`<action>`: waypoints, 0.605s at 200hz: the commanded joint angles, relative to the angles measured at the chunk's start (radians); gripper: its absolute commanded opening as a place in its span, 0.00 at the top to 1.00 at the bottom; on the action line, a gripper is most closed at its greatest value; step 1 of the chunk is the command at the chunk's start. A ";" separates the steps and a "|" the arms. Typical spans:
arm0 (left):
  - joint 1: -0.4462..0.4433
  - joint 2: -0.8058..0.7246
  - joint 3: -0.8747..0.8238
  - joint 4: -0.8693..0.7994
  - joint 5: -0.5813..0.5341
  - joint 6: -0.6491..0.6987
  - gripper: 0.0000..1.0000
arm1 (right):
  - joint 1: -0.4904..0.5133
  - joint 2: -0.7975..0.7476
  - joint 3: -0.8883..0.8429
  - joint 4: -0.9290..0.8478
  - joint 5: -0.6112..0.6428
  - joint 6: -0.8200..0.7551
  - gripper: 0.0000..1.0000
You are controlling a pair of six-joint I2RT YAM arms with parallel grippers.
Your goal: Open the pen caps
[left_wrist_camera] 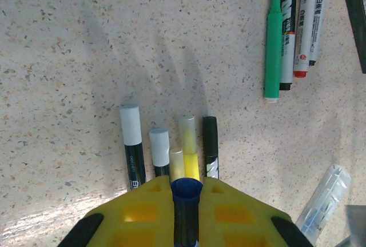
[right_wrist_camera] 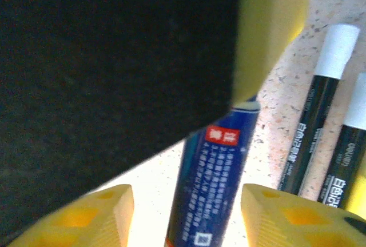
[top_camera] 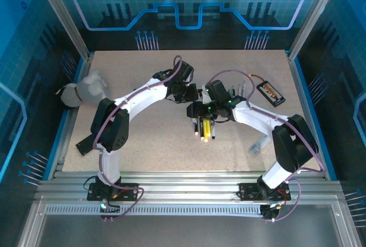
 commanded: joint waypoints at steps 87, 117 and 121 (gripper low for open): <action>-0.001 -0.070 -0.047 0.008 -0.012 -0.026 0.70 | -0.002 -0.085 -0.088 0.134 -0.055 -0.035 1.00; -0.001 -0.065 -0.063 0.025 0.005 -0.031 0.70 | -0.001 -0.078 -0.080 0.134 -0.057 -0.040 1.00; -0.001 -0.065 -0.063 0.025 0.006 -0.031 0.70 | -0.002 -0.076 -0.078 0.134 -0.059 -0.038 1.00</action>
